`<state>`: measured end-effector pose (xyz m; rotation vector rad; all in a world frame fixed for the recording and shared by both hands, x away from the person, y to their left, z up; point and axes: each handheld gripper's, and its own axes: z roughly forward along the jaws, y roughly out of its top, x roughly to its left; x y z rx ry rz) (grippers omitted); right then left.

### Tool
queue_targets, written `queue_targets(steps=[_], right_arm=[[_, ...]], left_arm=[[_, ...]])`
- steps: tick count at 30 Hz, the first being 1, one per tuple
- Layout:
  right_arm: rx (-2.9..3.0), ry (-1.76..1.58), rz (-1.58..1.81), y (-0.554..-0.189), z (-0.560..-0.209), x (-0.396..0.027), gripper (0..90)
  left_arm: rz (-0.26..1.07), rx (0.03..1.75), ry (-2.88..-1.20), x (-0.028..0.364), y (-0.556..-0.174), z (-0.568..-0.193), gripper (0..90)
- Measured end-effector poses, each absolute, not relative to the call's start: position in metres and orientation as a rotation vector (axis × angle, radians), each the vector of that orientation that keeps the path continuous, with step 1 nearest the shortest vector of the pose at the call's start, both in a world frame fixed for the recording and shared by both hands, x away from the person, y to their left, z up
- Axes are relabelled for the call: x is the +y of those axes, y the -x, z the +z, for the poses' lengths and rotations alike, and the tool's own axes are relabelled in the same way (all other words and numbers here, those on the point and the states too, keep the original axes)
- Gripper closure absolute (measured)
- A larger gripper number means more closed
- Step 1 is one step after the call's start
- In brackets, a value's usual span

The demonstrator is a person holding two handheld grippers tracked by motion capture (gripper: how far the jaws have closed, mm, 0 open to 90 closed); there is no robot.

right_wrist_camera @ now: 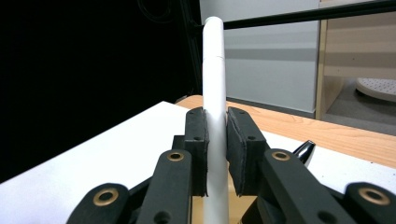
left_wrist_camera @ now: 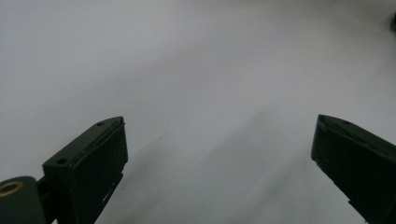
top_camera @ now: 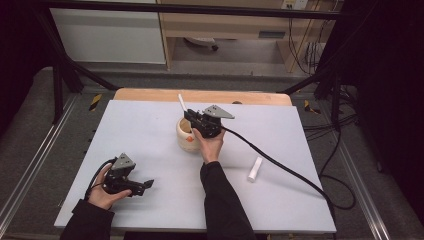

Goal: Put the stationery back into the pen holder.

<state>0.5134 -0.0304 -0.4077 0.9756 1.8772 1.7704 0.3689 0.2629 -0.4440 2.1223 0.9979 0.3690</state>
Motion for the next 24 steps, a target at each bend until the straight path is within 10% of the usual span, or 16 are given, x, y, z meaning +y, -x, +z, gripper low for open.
queue_targets(steps=[24], right_arm=[[1.948,-0.933,1.679,-0.500,-0.421,-0.039,75.1]], left_arm=[[0.372,0.995,-2.130,0.263,-0.369,-0.444,3.9]])
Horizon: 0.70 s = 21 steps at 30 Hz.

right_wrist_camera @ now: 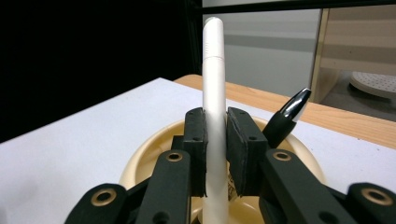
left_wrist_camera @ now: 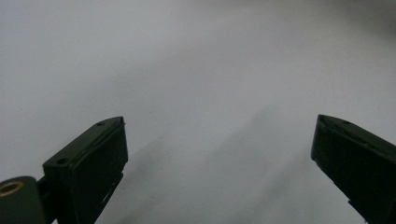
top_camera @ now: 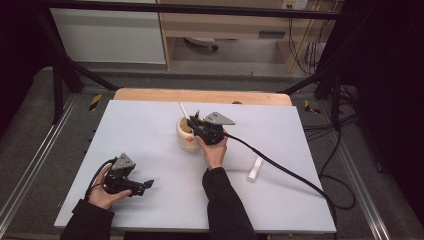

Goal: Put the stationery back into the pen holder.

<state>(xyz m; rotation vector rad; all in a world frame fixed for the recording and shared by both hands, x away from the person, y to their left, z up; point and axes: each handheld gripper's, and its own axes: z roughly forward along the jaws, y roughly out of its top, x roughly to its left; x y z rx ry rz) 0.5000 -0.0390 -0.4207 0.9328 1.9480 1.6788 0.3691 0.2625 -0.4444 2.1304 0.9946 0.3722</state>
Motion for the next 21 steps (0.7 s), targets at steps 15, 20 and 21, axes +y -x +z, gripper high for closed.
queue_targets(steps=[15,20,21], right_arm=[[2.114,-0.922,1.620,-0.480,-0.381,-0.055,37.9],[2.195,-0.949,1.567,-0.471,-0.368,-0.067,23.2],[2.210,-0.955,1.563,-0.469,-0.365,-0.070,19.7]], left_arm=[[0.364,0.999,-2.129,0.263,-0.369,-0.445,3.9],[0.362,1.000,-2.131,0.262,-0.369,-0.445,3.8],[0.361,1.001,-2.131,0.262,-0.369,-0.445,3.8]])
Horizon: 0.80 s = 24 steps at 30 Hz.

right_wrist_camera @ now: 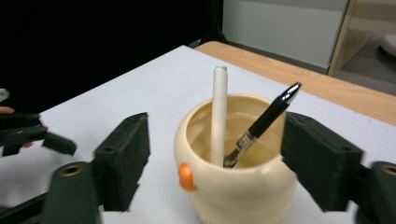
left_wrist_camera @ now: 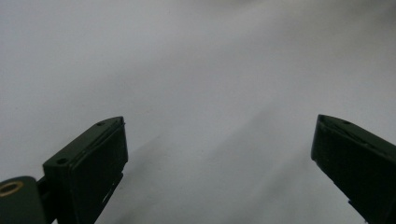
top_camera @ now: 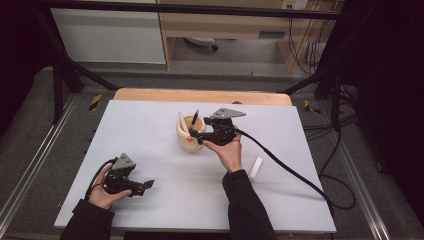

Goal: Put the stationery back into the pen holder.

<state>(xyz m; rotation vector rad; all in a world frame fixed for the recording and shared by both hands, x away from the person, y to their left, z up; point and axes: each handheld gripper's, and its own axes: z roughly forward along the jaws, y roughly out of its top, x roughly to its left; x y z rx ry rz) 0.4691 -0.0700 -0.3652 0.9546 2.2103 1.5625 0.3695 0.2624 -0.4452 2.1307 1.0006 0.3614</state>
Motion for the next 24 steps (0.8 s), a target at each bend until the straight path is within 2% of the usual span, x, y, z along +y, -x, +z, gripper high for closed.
queue_targets(steps=[6,16,24], right_arm=[[2.340,-0.969,1.475,-0.459,-0.356,-0.088,6.2],[2.418,-0.990,1.377,-0.436,-0.355,-0.129,4.5],[2.426,-1.026,1.317,-0.418,-0.367,-0.162,5.6]], left_arm=[[0.360,1.003,-2.130,0.262,-0.370,-0.445,3.8],[0.359,1.011,-2.128,0.263,-0.370,-0.446,3.7],[0.364,1.013,-2.131,0.262,-0.370,-0.446,2.9]])
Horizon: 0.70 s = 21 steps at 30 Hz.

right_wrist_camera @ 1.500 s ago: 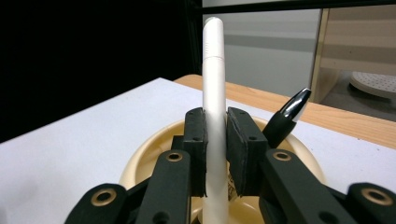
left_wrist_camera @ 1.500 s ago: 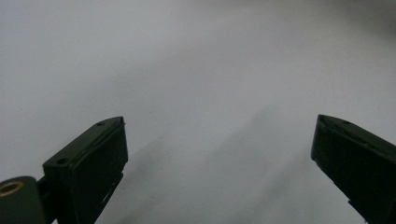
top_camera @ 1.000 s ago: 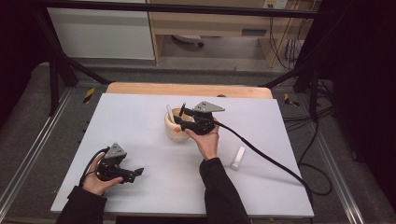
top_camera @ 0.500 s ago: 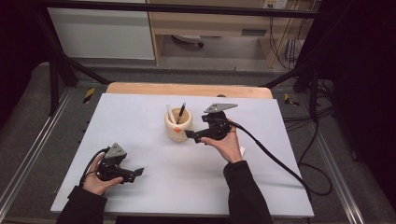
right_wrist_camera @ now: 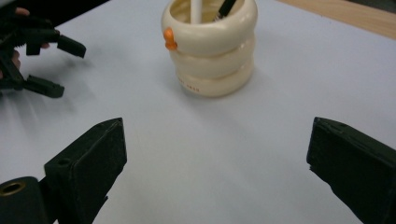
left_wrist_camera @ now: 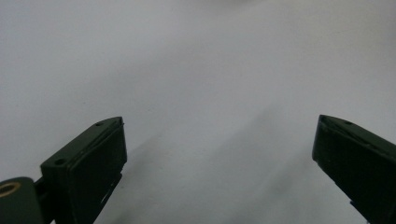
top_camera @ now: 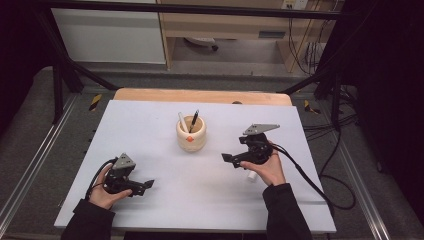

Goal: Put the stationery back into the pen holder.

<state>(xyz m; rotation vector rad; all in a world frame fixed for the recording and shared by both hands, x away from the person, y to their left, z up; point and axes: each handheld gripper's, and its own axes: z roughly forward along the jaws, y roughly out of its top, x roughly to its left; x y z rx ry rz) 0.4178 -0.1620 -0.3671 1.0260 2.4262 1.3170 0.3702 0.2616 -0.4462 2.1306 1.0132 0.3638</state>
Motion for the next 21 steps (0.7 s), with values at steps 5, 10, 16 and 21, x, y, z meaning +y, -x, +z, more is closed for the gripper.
queue_targets(steps=[5,10,16,21], right_arm=[[2.427,-1.050,1.281,-0.409,-0.379,-0.180,9.1],[2.442,-1.067,1.224,-0.400,-0.391,-0.199,20.2],[2.455,-1.071,1.193,-0.389,-0.405,-0.219,40.1],[2.444,-1.081,1.175,-0.384,-0.414,-0.233,52.0]], left_arm=[[0.366,1.016,-2.134,0.261,-0.370,-0.447,1.8],[0.363,1.010,-2.142,0.260,-0.370,-0.446,1.5],[0.362,1.009,-2.145,0.258,-0.370,-0.447,1.4],[0.355,1.002,-2.152,0.257,-0.370,-0.447,1.6]])
